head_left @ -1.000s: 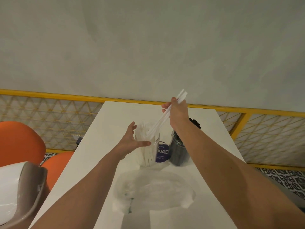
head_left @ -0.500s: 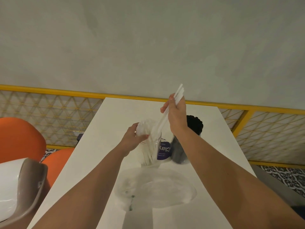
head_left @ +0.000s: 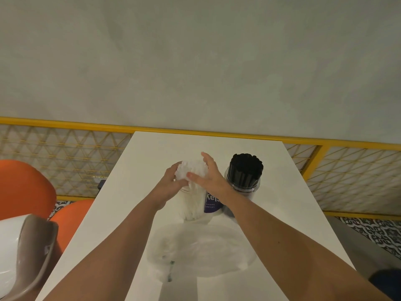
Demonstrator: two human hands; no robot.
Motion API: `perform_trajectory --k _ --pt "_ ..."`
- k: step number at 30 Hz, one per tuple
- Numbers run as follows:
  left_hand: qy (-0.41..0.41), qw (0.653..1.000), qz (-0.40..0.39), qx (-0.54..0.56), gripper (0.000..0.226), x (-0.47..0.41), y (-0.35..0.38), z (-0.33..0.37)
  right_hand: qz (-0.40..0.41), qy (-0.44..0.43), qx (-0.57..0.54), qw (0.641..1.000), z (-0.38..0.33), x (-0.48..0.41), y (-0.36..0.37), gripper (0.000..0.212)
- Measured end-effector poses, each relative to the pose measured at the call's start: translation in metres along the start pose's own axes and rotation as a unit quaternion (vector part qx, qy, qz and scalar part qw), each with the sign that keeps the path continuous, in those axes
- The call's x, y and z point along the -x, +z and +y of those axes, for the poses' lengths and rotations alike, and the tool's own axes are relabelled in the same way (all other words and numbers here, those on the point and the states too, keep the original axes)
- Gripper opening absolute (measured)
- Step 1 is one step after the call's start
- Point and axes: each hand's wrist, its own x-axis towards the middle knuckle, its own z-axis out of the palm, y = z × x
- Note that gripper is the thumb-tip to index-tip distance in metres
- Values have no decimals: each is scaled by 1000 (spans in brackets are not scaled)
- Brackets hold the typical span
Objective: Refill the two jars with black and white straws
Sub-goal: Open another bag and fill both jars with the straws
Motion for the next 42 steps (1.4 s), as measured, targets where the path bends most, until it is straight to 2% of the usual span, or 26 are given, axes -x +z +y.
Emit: perform_trajectory --k 2,5,7,12,15,18,21,24,26,28,30,32,35,38,42 --pt "-10 1000 -9 -15 70 1 -3 2 -38 23 -32 998 5 1 -2 104" --pt "-10 999 -21 -39 67 4 -1 7 -62 21 -34 997 10 0 -1 117" --pt "4 998 -25 -54 59 6 3 11 -54 4 -24 998 10 -1 0 110" --pt "32 998 -2 -50 47 6 8 18 -12 -47 11 999 11 -3 -1 72" --pt "38 998 15 -48 42 7 9 24 -4 -65 32 997 6 -1 -6 71" --pt "57 997 49 -35 53 9 11 36 33 -96 77 992 -3 1 -18 78" --pt "110 989 82 -46 62 9 21 52 99 -129 124 979 -14 5 -36 73" --pt "172 976 106 -81 59 14 46 64 216 -172 154 949 -21 16 -56 59" --pt "199 973 77 -90 57 15 69 67 294 -186 193 918 -20 22 -70 50" --pt "181 977 32 -112 60 14 91 68 325 -137 219 910 -12 25 -85 54" --pt "122 984 -12 -130 66 10 106 67 310 -41 164 936 0 29 -95 70" --pt "87 987 -32 -135 62 8 117 63 261 36 44 964 8 35 -99 80" --pt "108 984 -18 -137 54 9 127 62 194 60 -60 977 12 38 -100 70" --pt "120 983 0 -136 56 13 128 66 189 40 -39 980 8 40 -103 60" --pt "125 978 55 -160 60 19 117 65 275 -21 56 960 1 48 -104 45"
